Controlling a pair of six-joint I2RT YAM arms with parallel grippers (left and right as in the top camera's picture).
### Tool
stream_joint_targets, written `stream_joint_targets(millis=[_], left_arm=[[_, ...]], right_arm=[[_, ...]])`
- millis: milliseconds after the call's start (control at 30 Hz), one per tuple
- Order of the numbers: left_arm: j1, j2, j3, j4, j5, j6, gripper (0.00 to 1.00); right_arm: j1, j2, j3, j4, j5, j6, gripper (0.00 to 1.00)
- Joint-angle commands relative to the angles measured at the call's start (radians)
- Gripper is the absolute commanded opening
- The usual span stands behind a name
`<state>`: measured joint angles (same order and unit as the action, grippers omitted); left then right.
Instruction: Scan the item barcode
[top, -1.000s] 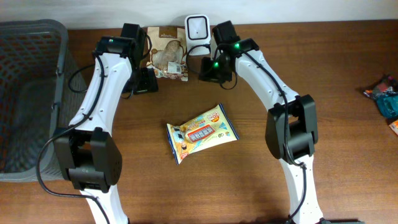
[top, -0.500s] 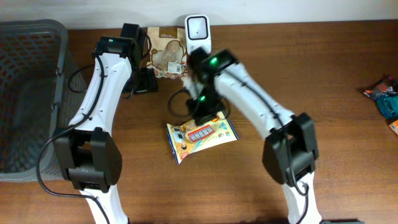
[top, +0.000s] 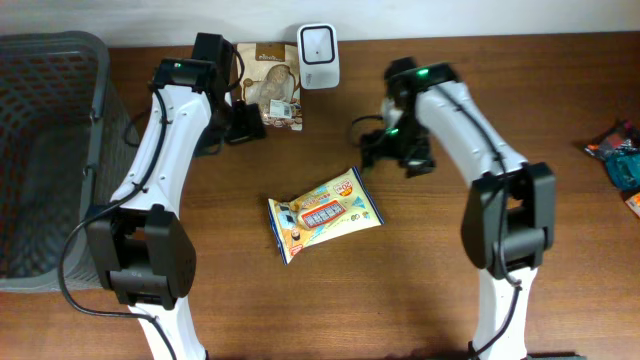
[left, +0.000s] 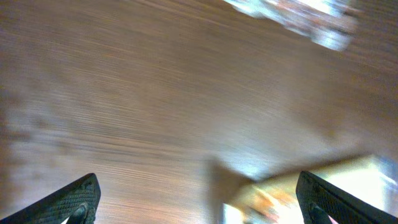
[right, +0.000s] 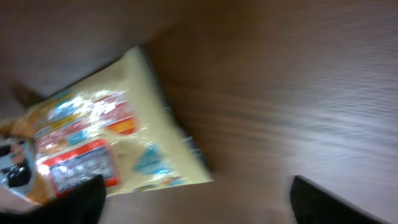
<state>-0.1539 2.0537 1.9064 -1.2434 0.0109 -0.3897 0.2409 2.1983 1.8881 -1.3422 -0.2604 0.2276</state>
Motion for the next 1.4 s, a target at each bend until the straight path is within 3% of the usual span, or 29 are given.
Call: stream_joint_targets(millis=[0, 100, 133, 167, 200, 233, 367, 467, 600, 667, 733, 767, 900, 1067, 1233, 1367], left_arm=[[-0.045, 0.005, -0.010, -0.068, 0.427, 0.147, 0.84], [-0.151, 0.005, -0.022, -0.204, 0.334, 0.212, 0.57], [-0.203, 0.005, -0.027, -0.235, 0.253, 0.212, 0.42], [-0.227, 0.005, -0.029, -0.245, 0.219, 0.212, 0.29], [-0.243, 0.005, -0.034, -0.246, 0.201, 0.211, 0.02], [-0.254, 0.005, -0.062, -0.235, 0.199, 0.192, 0.00], [-0.262, 0.005, -0.258, -0.153, 0.285, 0.118, 0.00], [-0.262, 0.005, -0.449, 0.018, 0.311, 0.097, 0.00], [-0.229, 0.005, -0.515, 0.146, 0.311, 0.087, 0.00], [-0.214, 0.007, -0.518, 0.163, 0.301, 0.080, 0.00], [-0.203, 0.009, -0.518, 0.178, 0.194, -0.010, 0.00], [-0.196, 0.009, -0.518, 0.195, 0.111, -0.056, 0.00], [-0.191, 0.009, -0.518, 0.352, 0.067, -0.035, 0.00], [-0.190, 0.009, -0.497, 0.570, 0.025, -0.024, 0.00], [-0.190, 0.008, -0.177, 0.280, -0.106, -0.025, 0.00], [-0.190, 0.013, -0.119, 0.130, 0.032, -0.025, 0.00]], right_arm=[[-0.094, -0.002, 0.000, -0.010, 0.010, -0.013, 0.79], [-0.124, -0.002, -0.001, -0.031, 0.002, -0.027, 0.32], [-0.122, -0.002, -0.001, -0.046, -0.061, -0.112, 0.15], [-0.122, -0.002, -0.001, -0.058, -0.125, -0.171, 0.10], [-0.122, -0.002, -0.001, -0.065, -0.189, -0.225, 0.07], [-0.122, -0.002, -0.005, -0.066, -0.269, -0.273, 0.05], [-0.103, -0.002, -0.088, -0.022, -0.342, -0.283, 0.04], [-0.071, -0.002, -0.194, 0.085, -0.416, -0.283, 0.04], [-0.038, 0.000, -0.296, 0.235, -0.534, -0.266, 0.04], [-0.017, 0.000, -0.346, 0.318, -0.533, -0.188, 0.04], [0.007, 0.000, -0.396, 0.418, -0.533, -0.122, 0.04], [0.014, 0.000, -0.412, 0.447, -0.522, -0.097, 0.04], [0.012, 0.000, -0.418, 0.468, -0.204, 0.078, 0.04], [-0.083, -0.036, -0.359, 0.426, -0.116, 0.095, 0.04], [-0.130, -0.085, -0.090, 0.180, -0.169, -0.021, 0.04], [-0.066, -0.076, -0.071, 0.135, -0.299, -0.037, 0.05]])
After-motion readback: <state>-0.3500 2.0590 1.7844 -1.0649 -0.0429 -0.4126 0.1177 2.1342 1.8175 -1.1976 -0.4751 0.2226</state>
